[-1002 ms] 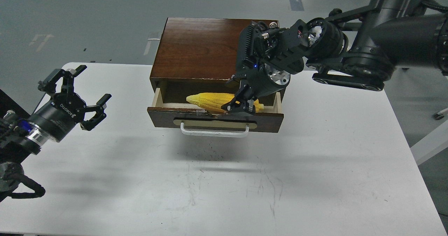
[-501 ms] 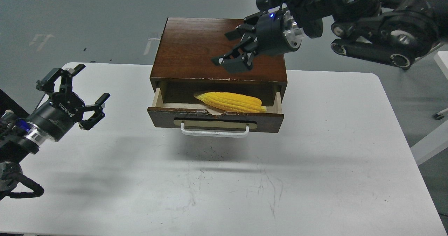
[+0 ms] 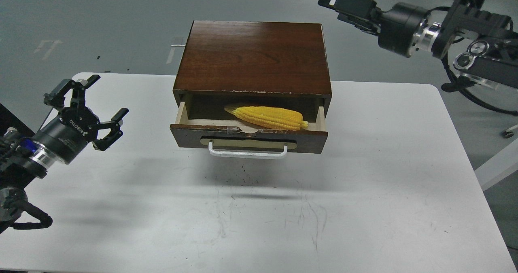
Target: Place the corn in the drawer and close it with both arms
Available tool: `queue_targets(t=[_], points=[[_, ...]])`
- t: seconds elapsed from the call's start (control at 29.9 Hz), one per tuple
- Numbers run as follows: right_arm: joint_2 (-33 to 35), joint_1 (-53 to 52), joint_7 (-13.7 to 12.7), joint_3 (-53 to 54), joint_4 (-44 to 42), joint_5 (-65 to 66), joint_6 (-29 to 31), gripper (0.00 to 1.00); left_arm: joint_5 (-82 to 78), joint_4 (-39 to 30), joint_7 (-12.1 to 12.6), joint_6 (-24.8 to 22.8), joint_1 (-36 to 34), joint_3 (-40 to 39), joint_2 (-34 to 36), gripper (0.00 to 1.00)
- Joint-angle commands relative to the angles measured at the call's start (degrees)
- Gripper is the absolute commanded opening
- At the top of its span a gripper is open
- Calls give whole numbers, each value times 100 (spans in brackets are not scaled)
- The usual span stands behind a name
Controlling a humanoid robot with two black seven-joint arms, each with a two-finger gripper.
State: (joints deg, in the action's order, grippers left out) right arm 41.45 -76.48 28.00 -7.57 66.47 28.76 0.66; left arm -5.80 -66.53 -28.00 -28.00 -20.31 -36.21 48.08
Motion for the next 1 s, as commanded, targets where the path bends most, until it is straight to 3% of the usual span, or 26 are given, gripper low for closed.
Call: queue_targets(t=[0.0, 0.17, 0.3, 0.43, 0.57, 0.77, 0.97], points=[[144, 1353, 0, 1133, -37, -721, -5, 95, 0, 44, 0, 0, -44, 9, 8, 99], [82, 2575, 0, 1776, -90, -1564, 4, 96, -9, 70, 0, 0, -44, 35, 17, 99], [-5, 2911, 0, 1812, -117, -2390, 83, 96, -18, 70, 0, 0, -44, 79, 8, 99], [-268, 3148, 0, 1821, -581, -3138, 679, 96, -105, 70, 0, 0, -44, 88, -1, 99], [-375, 3254, 0, 1830, -784, -3297, 1049, 96, -264, 70, 0, 0, -52, 88, 17, 99], [-454, 3280, 0, 1821, -802, -3297, 1050, 96, -580, 79, 0, 0, -122, 27, 87, 99], [-445, 3272, 0, 1812, -820, -3280, 1050, 96, -809, 27, 0, 0, -851, -9, 693, 97]])
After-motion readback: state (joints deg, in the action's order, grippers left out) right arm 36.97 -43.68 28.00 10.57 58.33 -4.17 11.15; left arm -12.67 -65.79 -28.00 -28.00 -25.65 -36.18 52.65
